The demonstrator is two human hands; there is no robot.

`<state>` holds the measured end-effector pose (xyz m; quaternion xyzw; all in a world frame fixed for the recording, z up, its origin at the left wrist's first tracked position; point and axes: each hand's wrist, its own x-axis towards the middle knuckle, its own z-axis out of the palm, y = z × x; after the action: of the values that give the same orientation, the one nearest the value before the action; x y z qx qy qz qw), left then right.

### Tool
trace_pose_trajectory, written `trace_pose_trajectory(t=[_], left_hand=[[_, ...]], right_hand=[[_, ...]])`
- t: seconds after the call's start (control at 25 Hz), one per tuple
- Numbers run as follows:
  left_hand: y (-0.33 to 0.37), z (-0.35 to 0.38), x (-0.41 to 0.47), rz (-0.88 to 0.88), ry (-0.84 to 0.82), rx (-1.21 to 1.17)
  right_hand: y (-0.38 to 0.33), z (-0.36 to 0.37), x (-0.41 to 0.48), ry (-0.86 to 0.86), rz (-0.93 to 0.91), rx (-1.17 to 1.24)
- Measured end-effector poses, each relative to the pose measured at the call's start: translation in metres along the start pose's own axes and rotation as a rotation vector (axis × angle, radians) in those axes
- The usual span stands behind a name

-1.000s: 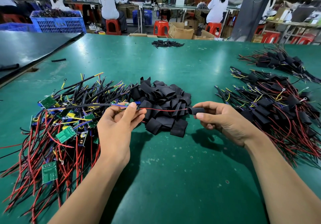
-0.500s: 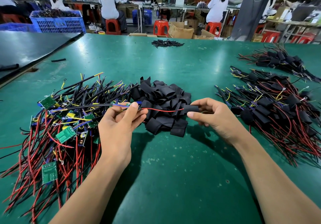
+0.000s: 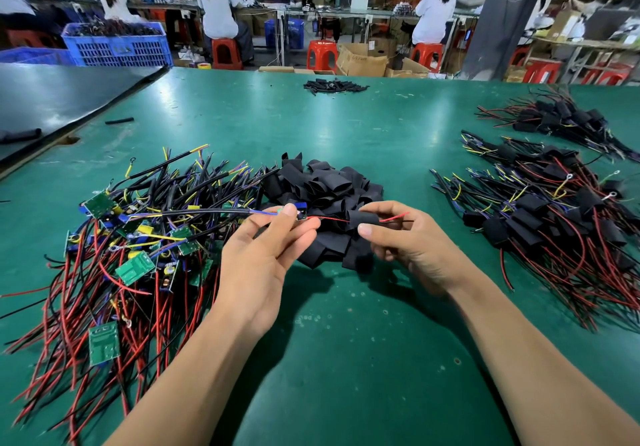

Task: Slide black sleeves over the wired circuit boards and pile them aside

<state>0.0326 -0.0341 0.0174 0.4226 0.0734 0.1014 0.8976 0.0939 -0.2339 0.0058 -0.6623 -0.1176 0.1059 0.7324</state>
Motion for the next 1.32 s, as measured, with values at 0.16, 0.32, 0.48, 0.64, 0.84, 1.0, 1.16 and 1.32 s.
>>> trace_pose_trajectory(t=[0.16,0.32,0.48,0.64,0.84,1.0,1.16,1.32], left_hand=[[-0.004,0.001,0.0,-0.138,-0.054,-0.007],[-0.008,0.0,-0.001,-0.229,-0.083,0.054],[-0.007,-0.003,0.002,-0.288,-0.05,0.081],[-0.005,-0.003,0.004,-0.29,-0.042,0.104],[-0.004,-0.002,0.0,-0.255,-0.076,0.117],[-0.003,0.001,-0.003,-0.22,-0.106,0.136],[-0.001,0.003,-0.006,-0.209,-0.116,0.149],[0.001,0.002,-0.008,-0.182,-0.165,0.165]], right_hand=[[0.0,0.016,-0.001,-0.029,0.008,0.21],[0.002,0.028,-0.005,-0.056,0.003,0.227],[0.005,0.038,-0.007,-0.037,-0.037,0.222],[0.006,0.039,-0.007,0.026,-0.09,0.111],[0.003,0.039,-0.009,0.019,-0.133,0.115],[0.0,0.041,-0.007,0.005,-0.151,0.166],[-0.003,0.04,-0.005,-0.037,-0.123,0.232],[-0.002,0.037,-0.004,-0.007,-0.113,0.219]])
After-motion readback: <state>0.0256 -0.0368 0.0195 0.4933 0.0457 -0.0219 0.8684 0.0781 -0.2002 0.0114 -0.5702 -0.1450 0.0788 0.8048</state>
